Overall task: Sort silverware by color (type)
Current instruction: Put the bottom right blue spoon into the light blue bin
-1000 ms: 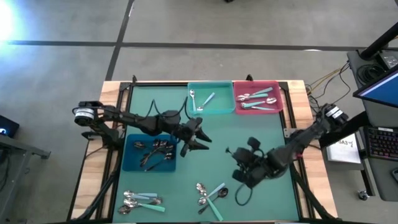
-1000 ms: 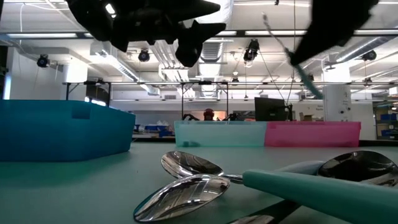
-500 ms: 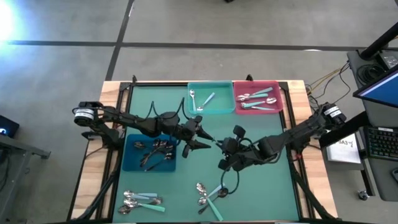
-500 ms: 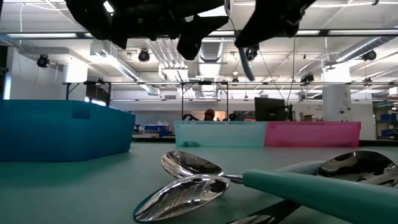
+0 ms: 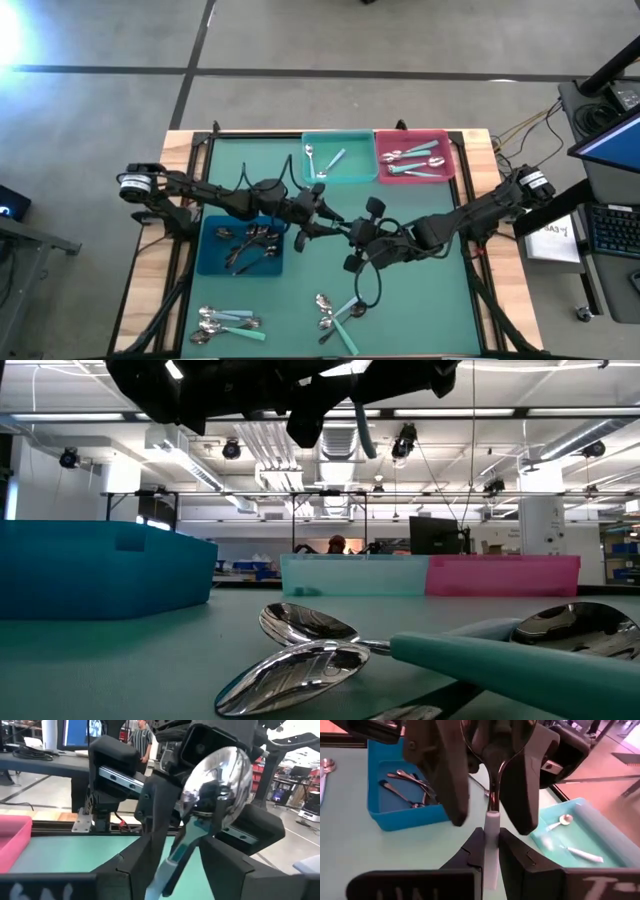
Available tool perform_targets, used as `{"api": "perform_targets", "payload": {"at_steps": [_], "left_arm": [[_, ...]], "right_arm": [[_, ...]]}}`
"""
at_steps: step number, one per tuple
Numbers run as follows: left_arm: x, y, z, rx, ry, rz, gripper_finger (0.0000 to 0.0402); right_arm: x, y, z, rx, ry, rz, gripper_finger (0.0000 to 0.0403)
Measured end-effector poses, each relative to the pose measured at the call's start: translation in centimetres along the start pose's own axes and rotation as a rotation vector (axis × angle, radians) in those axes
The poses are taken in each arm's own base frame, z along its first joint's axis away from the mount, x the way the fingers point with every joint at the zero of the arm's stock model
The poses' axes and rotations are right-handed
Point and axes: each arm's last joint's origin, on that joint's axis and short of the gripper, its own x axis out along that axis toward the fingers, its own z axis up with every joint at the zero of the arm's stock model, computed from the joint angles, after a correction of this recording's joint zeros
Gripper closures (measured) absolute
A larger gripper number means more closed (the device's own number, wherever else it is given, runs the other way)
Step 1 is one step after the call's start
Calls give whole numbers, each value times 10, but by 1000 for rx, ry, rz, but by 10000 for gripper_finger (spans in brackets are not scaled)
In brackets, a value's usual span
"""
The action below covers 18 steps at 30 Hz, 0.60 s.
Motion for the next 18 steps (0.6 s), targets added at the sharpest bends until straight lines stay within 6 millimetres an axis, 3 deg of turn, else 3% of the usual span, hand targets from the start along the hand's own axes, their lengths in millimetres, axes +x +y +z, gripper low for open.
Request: {"api": "perform_targets", "payload": {"at_steps": [3,8,13,18], "left_arm": [[0,0,0,0,-1,3,290],[0,0,0,19,-5,6,384],[0,1,0,21,-5,32,391],[-3,10,0,4,2,83,398]], "right_arm": [[0,0,0,-18,1,6,380],[-1,1,0,-10,-3,17,382],[-1,2,0,-11,7,32,374],[-3,-1,-4,-45,44,28,294]]}}
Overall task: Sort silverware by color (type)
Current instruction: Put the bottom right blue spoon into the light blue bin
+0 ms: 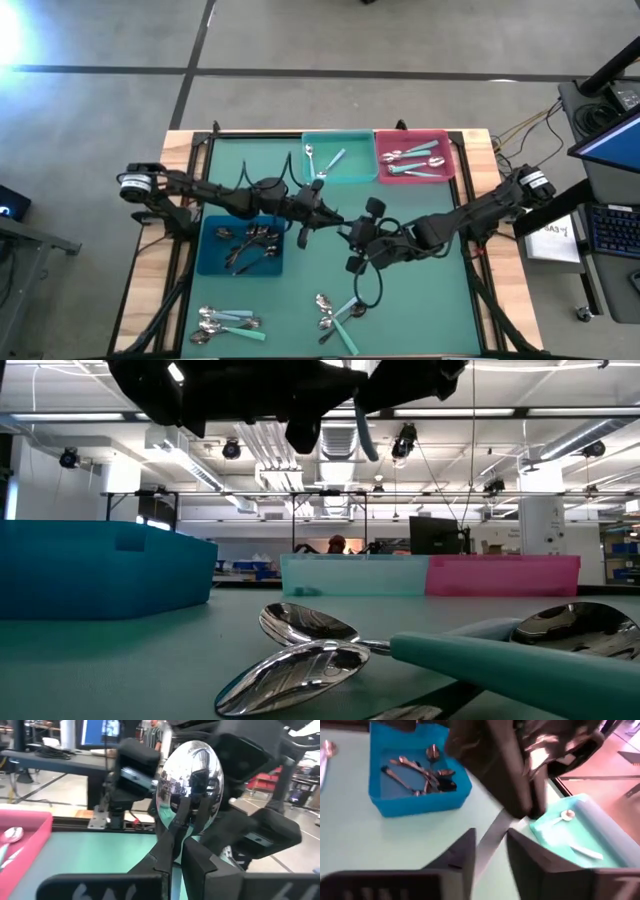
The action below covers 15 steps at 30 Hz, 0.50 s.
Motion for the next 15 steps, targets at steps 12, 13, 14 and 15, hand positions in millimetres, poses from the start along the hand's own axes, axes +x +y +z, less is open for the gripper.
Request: {"api": "perform_targets", "payload": {"at_steps": [12,13,14,15], "left_arm": [[-25,71,10,47,-10,233,401],[-30,80,11,57,-7,265,398],[-34,88,12,70,-4,291,397],[-38,95,13,89,0,315,397]], "right_arm": [[-8,-10,-11,-75,114,-33,189],[-9,-12,-12,-80,132,-42,190],[-9,-13,-14,-87,151,-49,191],[-8,-15,-16,-95,167,-56,193]]}}
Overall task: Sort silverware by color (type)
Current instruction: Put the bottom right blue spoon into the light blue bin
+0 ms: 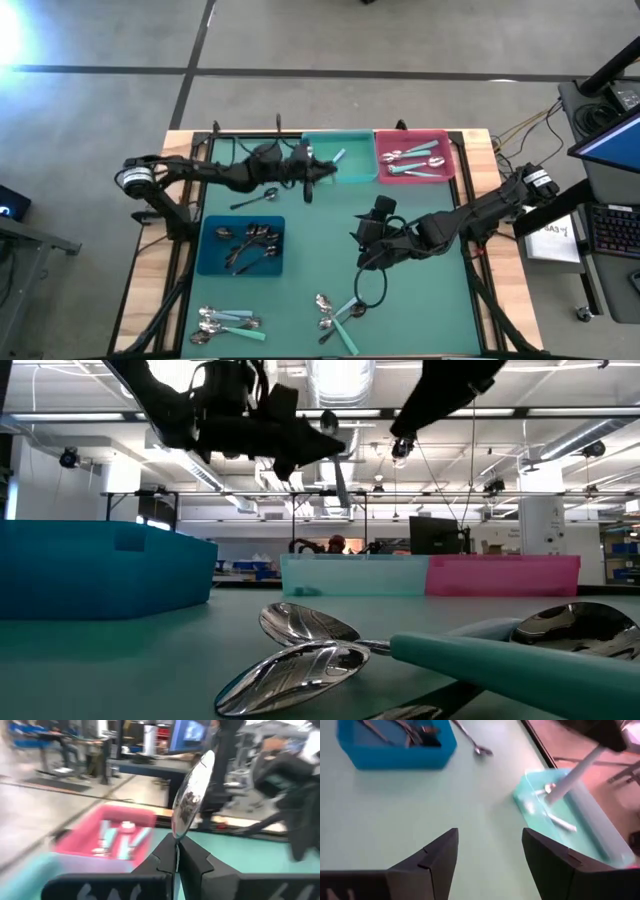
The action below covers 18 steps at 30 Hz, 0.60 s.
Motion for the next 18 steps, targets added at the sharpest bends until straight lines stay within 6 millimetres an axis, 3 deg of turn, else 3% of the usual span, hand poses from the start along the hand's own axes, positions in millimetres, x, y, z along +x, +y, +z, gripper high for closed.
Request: {"api": "perform_targets", "payload": {"at_steps": [5,10,18], "left_arm": [[-6,24,2,152,3,73,397],[-12,42,1,157,21,295,398],[-13,47,3,194,14,369,400]], "right_arm": [[1,-4,-7,-12,67,-28,203],[0,-5,-10,-32,91,-36,209],[0,-5,-10,-33,92,-36,209]]}}
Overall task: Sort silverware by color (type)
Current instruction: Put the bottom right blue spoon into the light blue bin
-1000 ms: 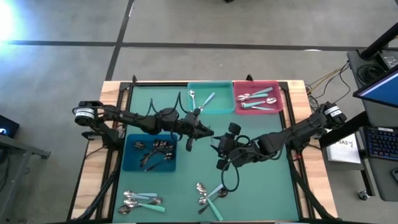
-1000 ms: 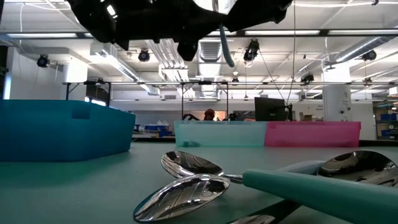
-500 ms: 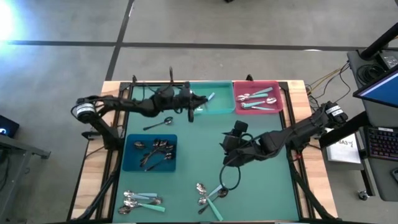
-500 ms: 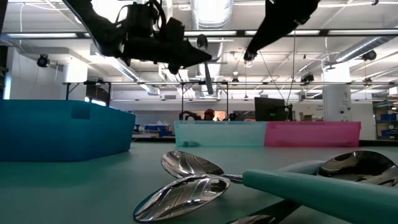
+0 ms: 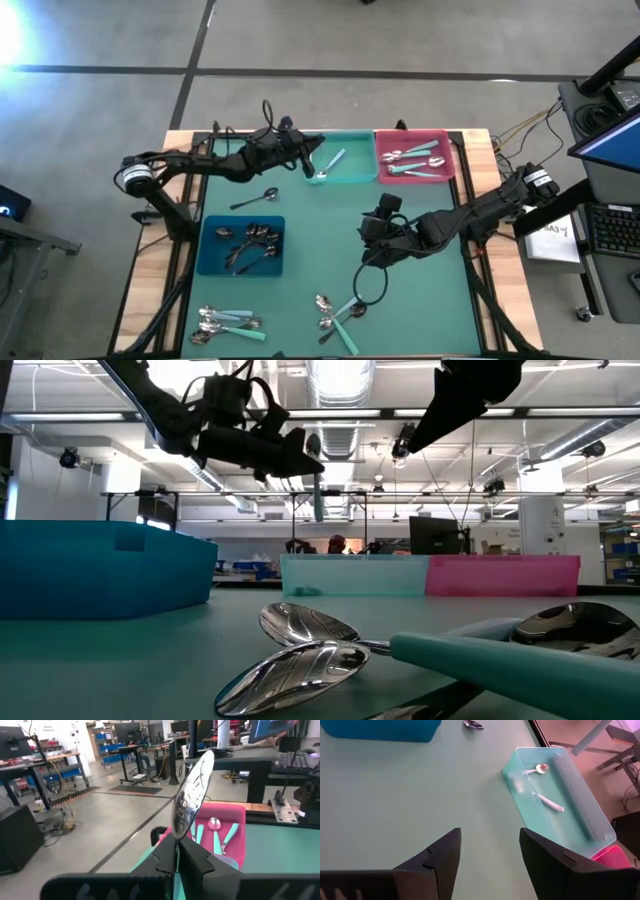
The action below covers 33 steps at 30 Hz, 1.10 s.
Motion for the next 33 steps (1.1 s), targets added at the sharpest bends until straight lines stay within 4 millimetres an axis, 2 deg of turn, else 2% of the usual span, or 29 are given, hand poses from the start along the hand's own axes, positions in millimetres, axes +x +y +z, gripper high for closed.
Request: {"api": "perform_targets", "payload": {"at_steps": [8,15,20,24,27,33], "left_arm": [[1,0,-3,-38,16,7,395],[2,-1,-6,-31,25,5,329],[2,-1,-3,-21,3,4,281],[-1,-3,6,-10,-46,-3,266],[-5,-9,16,-56,-84,-105,266],[-22,-38,41,-156,-158,-484,273]], "right_arm": [[0,0,0,26,1,0,209],[0,0,-1,53,9,10,211],[0,4,-6,157,121,175,211],[-1,10,-8,200,188,280,211],[-2,13,-9,206,234,377,211],[2,22,-18,196,290,485,211]]}}
